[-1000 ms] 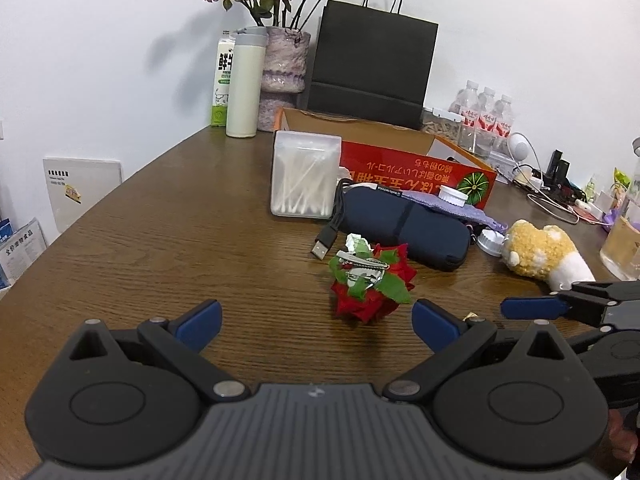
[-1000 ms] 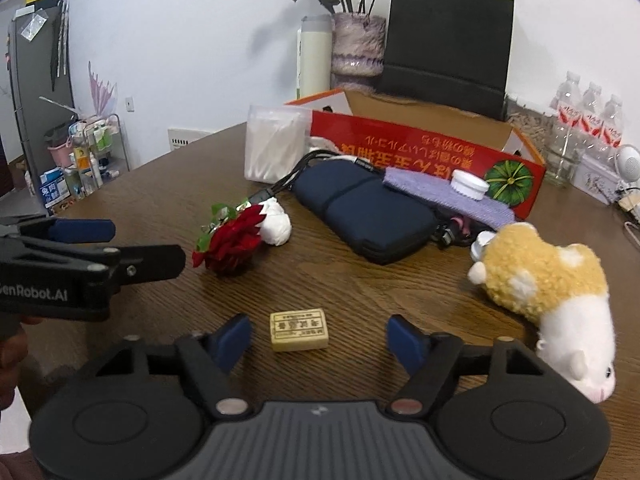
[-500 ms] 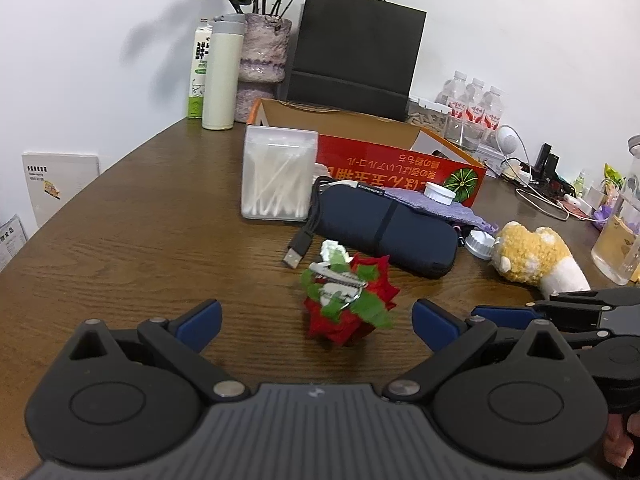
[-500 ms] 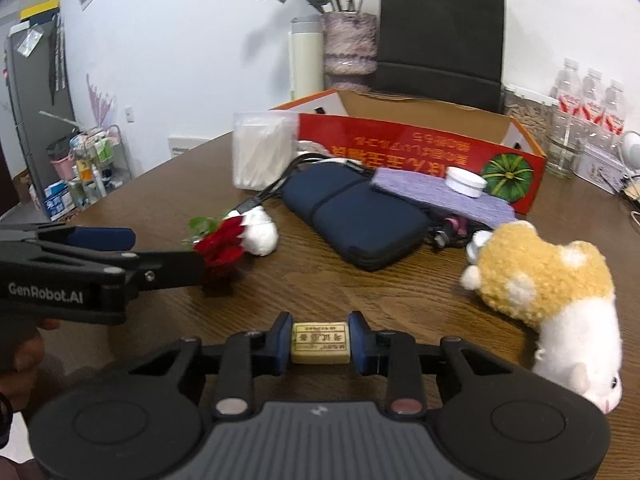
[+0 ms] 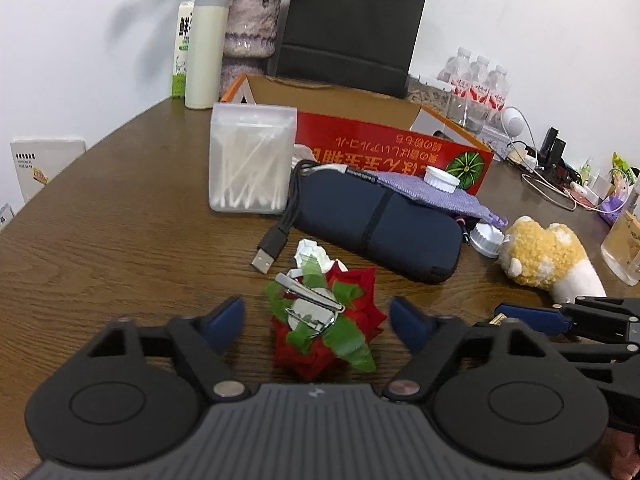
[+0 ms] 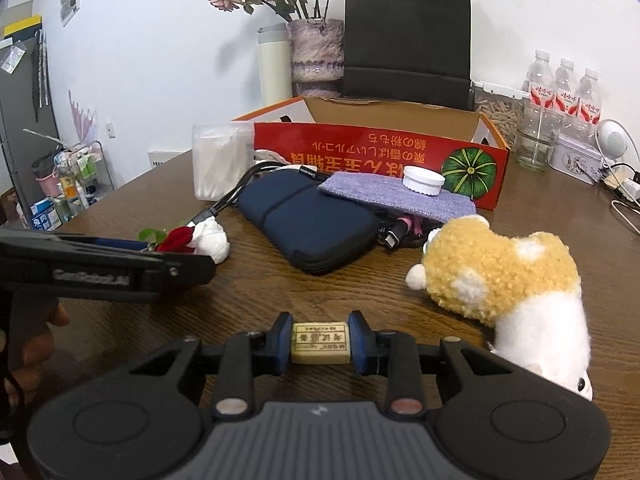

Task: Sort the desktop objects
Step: 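Grasp the red rose with the left tool while the right tool carries the soap toward the box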

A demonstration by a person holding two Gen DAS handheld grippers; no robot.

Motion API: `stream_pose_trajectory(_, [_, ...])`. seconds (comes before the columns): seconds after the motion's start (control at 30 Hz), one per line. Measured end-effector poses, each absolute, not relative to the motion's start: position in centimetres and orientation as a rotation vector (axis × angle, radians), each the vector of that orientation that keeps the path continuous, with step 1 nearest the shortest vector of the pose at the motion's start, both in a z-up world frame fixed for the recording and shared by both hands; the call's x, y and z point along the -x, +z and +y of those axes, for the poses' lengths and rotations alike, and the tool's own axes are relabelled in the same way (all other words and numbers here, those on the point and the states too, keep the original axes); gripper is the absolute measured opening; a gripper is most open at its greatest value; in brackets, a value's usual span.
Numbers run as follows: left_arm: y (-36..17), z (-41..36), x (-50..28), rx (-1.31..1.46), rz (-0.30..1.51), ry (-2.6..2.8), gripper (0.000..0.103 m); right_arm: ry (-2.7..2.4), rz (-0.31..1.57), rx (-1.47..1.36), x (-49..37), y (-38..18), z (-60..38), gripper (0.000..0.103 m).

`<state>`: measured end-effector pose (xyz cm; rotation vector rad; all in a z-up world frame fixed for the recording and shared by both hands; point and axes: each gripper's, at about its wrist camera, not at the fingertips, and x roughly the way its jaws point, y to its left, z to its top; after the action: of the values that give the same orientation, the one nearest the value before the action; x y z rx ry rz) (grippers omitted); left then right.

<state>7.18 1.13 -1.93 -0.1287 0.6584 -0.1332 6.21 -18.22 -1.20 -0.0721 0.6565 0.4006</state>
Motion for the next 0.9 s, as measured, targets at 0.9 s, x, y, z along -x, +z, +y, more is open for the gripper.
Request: stream_pose_trajectory(0.9, [4.8,1.2,-8.4,0.125,0.444,-0.187,0.039,0.389,0.444,0.048,-8.8,4.4,-18.4,0.029])
